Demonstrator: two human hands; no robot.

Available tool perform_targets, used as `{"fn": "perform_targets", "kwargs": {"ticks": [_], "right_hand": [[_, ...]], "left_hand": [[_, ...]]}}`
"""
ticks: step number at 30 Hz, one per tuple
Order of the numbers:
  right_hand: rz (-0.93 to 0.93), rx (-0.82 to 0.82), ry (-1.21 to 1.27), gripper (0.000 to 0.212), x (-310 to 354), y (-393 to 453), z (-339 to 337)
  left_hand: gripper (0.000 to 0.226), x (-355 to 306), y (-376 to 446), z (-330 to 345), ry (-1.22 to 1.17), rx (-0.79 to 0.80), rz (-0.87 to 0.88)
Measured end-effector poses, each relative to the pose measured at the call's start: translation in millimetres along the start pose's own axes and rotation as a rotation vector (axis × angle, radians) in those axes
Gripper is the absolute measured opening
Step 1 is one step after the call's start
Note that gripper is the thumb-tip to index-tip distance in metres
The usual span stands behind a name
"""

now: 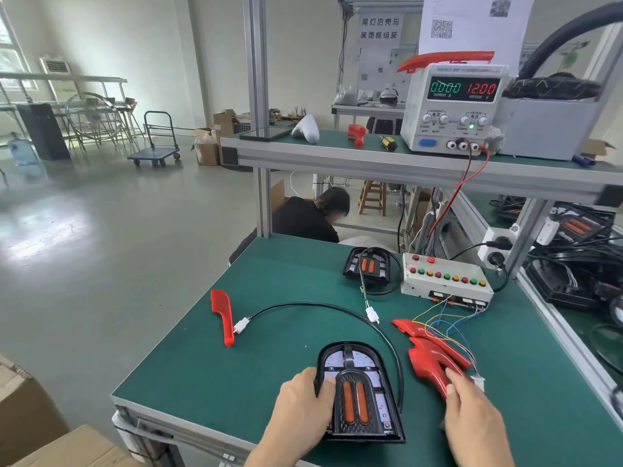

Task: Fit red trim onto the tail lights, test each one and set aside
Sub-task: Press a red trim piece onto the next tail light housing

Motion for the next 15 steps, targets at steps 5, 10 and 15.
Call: {"fn": "perform_targets", "kwargs": {"ticks": [5,10,15], "right_hand": [[-0.033,-0.036,-0.112,0.035,9,-13,-5],[-0.158,0.017,-0.268,0.042,21,-14,-6],[-0.272,-0.026,-0.323,0.012,31,-15,-12]], "left_hand": [[0.037,-3,-1,0,0.069,0.022,0.0],[0.043,0,-4,-9,0.16,0.02,0.003],[0.041,4,-8,-18,0.153,0.01,0.04]]}}
Point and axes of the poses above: each hand's wrist, its own y-axis towards the middle knuckle, its own z-axis out of the palm, x = y × z, the point moved 9 cm from there along y, towards the middle knuckle, and after that the axes turned 1 degree about x, right-handed, at the moved point
